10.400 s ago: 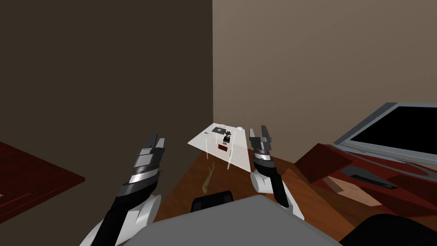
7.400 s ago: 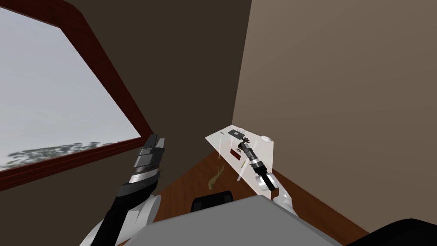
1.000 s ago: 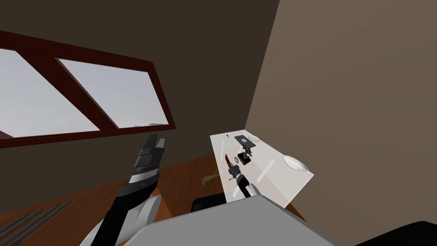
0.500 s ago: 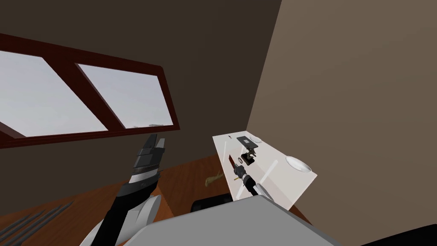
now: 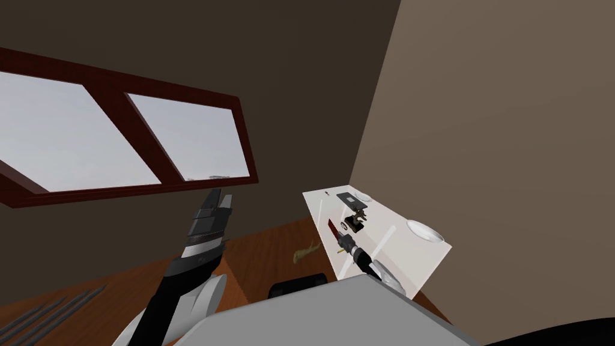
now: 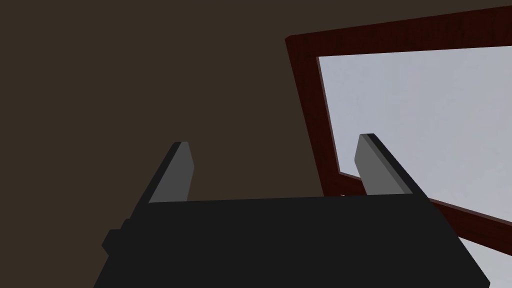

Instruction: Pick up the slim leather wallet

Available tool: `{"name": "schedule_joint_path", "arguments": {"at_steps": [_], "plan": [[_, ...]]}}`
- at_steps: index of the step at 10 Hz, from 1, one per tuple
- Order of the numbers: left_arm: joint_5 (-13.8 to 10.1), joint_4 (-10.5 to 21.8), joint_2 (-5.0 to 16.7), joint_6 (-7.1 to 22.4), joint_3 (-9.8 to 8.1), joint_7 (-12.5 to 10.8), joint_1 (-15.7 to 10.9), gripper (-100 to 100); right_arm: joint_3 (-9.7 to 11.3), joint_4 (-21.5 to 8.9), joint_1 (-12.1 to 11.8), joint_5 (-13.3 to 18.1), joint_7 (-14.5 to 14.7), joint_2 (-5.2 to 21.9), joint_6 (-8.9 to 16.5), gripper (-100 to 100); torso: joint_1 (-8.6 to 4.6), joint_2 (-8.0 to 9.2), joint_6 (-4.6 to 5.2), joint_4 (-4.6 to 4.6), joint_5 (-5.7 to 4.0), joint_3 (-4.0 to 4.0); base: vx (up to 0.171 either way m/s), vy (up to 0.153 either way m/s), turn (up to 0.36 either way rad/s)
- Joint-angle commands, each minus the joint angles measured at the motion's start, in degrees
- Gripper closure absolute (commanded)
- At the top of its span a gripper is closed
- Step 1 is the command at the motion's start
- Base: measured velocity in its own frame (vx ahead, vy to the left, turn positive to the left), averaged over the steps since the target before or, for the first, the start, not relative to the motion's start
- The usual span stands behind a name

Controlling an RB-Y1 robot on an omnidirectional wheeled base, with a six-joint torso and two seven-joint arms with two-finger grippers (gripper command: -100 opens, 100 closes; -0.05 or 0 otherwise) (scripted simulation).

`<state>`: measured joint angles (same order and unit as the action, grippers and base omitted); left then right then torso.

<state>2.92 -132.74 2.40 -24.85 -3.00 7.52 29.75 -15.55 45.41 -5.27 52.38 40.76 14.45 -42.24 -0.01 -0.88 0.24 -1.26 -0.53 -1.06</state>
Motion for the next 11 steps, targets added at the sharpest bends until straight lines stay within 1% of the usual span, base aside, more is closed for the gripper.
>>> {"name": "schedule_joint_path", "arguments": {"at_steps": [1,2,3,4,5,6,7,8,9,10,11], "plan": [[0.00,0.00,0.00,0.00,0.00,0.00,0.00,0,-0.65,-2.81,0.38,-0.53,-0.59,2.49,-2.15,100,0.00,0.00,0.00,0.00,0.00,0.00,0.015,0.125,-0.014],[0.00,0.00,0.00,0.00,0.00,0.00,0.00,0,-0.65,-2.81,0.38,-0.53,-0.59,2.49,-2.15,100,-0.15,-0.02,0.01,-0.02,-0.03,-0.02,0.001,0.052,0.003],[0.00,0.00,0.01,0.00,-0.01,0.00,0.00,0,-2.00,-6.13,1.55,-1.57,-0.71,5.00,-4.86,100,-0.40,0.01,0.02,-0.02,-0.08,-0.01,-0.005,0.091,0.011],[0.00,0.00,0.01,0.00,-0.01,0.00,0.00,0,-2.00,-6.39,1.55,-1.57,-0.71,5.30,-5.14,100,-0.34,0.03,0.03,0.00,-0.06,0.02,-0.003,0.088,-0.008],[0.00,0.00,0.01,0.00,-0.01,0.00,0.00,0,-3.35,-8.10,2.72,-2.61,-0.83,7.63,-7.21,100,-0.34,0.06,0.04,0.01,-0.05,0.03,0.003,0.130,-0.003],[0.00,0.00,0.00,0.00,0.00,0.00,0.00,0,-3.35,-9.96,2.72,-2.61,-0.83,8.10,-8.12,100,-0.20,0.01,0.02,0.04,-0.02,0.02,0.012,0.118,-0.003],[0.00,0.00,0.01,0.00,-0.01,0.00,0.00,0,-3.35,-9.96,2.72,-2.61,-0.83,8.10,-8.12,100,-0.18,0.03,0.05,0.00,-0.05,0.02,0.006,0.048,-0.007],[0.00,0.00,0.01,0.00,-0.01,0.00,0.00,0,-4.70,-12.21,3.89,-3.65,-0.95,10.68,-10.65,100,-0.39,0.02,0.05,0.01,-0.07,0.01,-0.004,0.096,0.013],[0.00,0.00,0.01,0.00,-0.01,0.00,0.00,0,-4.70,-13.54,3.89,-3.65,-0.95,10.90,-11.11,100,-0.30,0.03,0.07,0.05,-0.01,0.04,0.008,0.083,-0.010],[0.00,0.00,0.01,0.00,-0.01,0.00,0.00,0,-4.45,-12.63,4.01,-3.45,-1.07,10.48,-10.24,100,-0.32,0.03,0.09,0.02,-0.06,0.03,0.005,0.026,-0.009],[0.00,0.00,0.01,0.00,-0.01,0.00,0.00,0,-4.50,-12.87,4.03,-3.49,-0.98,10.54,-10.54,0,-0.47,0.03,0.08,0.02,-0.09,0.03,0.000,0.006,0.001]]}}
